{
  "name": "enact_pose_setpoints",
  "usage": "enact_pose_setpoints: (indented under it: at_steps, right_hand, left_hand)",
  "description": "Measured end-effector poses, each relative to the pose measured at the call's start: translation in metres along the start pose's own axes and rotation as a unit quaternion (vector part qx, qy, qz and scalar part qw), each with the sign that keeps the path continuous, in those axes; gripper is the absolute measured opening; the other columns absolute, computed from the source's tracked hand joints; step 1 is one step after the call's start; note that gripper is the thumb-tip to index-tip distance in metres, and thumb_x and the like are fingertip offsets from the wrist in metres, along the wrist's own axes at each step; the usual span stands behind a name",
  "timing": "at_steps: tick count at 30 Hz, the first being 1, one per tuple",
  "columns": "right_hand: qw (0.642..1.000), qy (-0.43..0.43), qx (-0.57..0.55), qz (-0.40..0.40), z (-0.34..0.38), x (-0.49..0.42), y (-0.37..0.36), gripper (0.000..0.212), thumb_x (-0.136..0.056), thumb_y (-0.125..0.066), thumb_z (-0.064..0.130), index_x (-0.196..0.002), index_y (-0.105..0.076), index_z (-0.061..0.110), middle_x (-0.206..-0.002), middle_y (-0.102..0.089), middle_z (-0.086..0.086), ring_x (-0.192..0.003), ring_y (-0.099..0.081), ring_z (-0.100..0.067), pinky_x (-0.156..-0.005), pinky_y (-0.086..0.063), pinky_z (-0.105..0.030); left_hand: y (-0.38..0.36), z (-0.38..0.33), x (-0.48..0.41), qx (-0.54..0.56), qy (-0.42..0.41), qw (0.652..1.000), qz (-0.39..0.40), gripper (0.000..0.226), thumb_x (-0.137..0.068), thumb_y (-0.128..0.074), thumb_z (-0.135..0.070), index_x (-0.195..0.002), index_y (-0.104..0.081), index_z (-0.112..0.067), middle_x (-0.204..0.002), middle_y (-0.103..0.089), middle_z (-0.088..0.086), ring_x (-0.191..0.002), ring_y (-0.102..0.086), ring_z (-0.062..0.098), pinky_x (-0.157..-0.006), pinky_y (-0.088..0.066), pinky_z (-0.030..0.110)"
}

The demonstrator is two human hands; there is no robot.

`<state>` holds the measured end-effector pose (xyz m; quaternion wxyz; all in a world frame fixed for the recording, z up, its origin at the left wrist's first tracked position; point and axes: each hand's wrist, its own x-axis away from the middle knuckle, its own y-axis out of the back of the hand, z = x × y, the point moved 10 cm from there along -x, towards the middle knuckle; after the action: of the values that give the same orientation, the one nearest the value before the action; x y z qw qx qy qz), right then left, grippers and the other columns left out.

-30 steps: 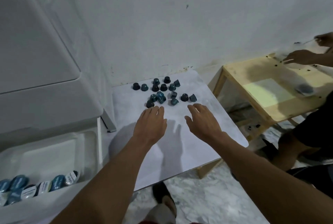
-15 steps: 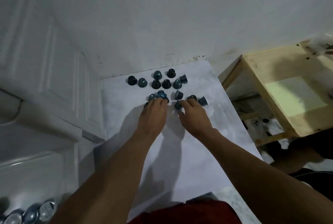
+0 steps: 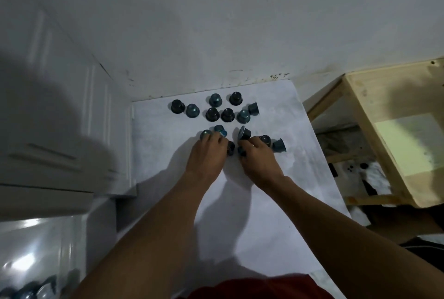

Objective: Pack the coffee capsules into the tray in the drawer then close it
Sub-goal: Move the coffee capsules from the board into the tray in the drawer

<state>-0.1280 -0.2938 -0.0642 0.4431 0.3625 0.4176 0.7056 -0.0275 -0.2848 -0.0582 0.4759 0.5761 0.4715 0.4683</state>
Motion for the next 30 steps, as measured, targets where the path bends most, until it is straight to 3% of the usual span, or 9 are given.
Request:
enact_pose_setpoints:
  at_steps: [6, 11, 14, 18, 22, 26, 30]
  right_hand:
    - [1.0, 0.019, -0.001, 0.003, 0.003, -0.004, 0.003, 0.024, -0.091, -0.052, 0.011, -0.11, -0.065, 0.005, -0.112, -0.061, -0.016, -0.1, -0.057, -0.035, -0.082, -0.046, -0.036]
    - [0.999, 0.042, 0.005, 0.006, 0.007, -0.005, 0.0, 0.028, -0.086, -0.055, 0.008, -0.111, -0.067, 0.011, -0.103, -0.065, -0.016, -0.093, -0.06, -0.036, -0.077, -0.051, -0.041]
    - [0.999, 0.033, 0.006, 0.006, 0.006, -0.004, -0.002, 0.027, -0.084, -0.055, 0.007, -0.109, -0.068, 0.008, -0.101, -0.065, -0.017, -0.092, -0.06, -0.037, -0.078, -0.051, -0.042]
    - [1.0, 0.008, 0.006, 0.009, 0.0, 0.0, -0.003, 0.022, -0.085, -0.055, 0.006, -0.104, -0.066, 0.001, -0.108, -0.061, -0.019, -0.098, -0.057, -0.037, -0.079, -0.048, -0.039]
    - [1.0, 0.001, 0.013, 0.023, -0.003, 0.006, -0.003, 0.025, -0.087, -0.054, 0.007, -0.11, -0.064, 0.003, -0.113, -0.059, -0.015, -0.104, -0.053, -0.03, -0.081, -0.045, -0.036]
    - [0.999, -0.007, 0.025, 0.018, -0.001, 0.013, 0.005, 0.021, -0.087, -0.054, 0.013, -0.101, -0.067, 0.006, -0.098, -0.061, -0.013, -0.093, -0.055, -0.029, -0.072, -0.044, -0.034]
    - [0.999, -0.026, 0.015, 0.016, -0.001, 0.017, 0.016, 0.027, -0.087, -0.057, 0.019, -0.111, -0.065, 0.008, -0.108, -0.058, -0.013, -0.096, -0.057, -0.03, -0.081, -0.049, -0.036]
  left_hand:
    - [0.005, -0.007, 0.005, 0.003, -0.011, 1.0, 0.003, 0.021, -0.077, -0.069, -0.01, -0.096, -0.062, -0.015, -0.089, -0.066, 0.006, -0.08, -0.063, 0.026, -0.058, -0.05, 0.034]
    - [0.003, -0.006, 0.006, 0.025, -0.039, 0.999, -0.015, 0.034, -0.07, -0.074, -0.011, -0.102, -0.065, -0.019, -0.075, -0.065, 0.005, -0.062, -0.065, 0.026, -0.049, -0.051, 0.033]
    - [-0.001, -0.005, 0.009, 0.041, -0.043, 0.998, -0.008, 0.033, -0.074, -0.068, -0.017, -0.107, -0.065, -0.017, -0.08, -0.067, 0.008, -0.067, -0.066, 0.029, -0.055, -0.053, 0.036]
    - [0.002, -0.006, 0.01, 0.053, -0.028, 0.998, 0.014, 0.019, -0.083, -0.057, -0.02, -0.098, -0.062, -0.009, -0.094, -0.063, 0.011, -0.084, -0.065, 0.031, -0.067, -0.052, 0.039]
    - [-0.002, -0.005, 0.008, 0.091, -0.002, 0.995, 0.043, 0.021, -0.091, -0.053, -0.019, -0.109, -0.054, -0.009, -0.115, -0.056, 0.01, -0.103, -0.059, 0.03, -0.082, -0.047, 0.038]
    - [0.002, 0.0, 0.008, 0.171, 0.038, 0.984, 0.031, 0.023, -0.087, -0.061, -0.017, -0.107, -0.054, -0.008, -0.112, -0.059, 0.011, -0.101, -0.059, 0.029, -0.083, -0.046, 0.035]
    - [0.015, 0.01, 0.012, 0.239, 0.097, 0.966, 0.002, 0.026, -0.081, -0.068, -0.016, -0.104, -0.057, -0.009, -0.104, -0.059, 0.012, -0.096, -0.058, 0.029, -0.081, -0.049, 0.037]
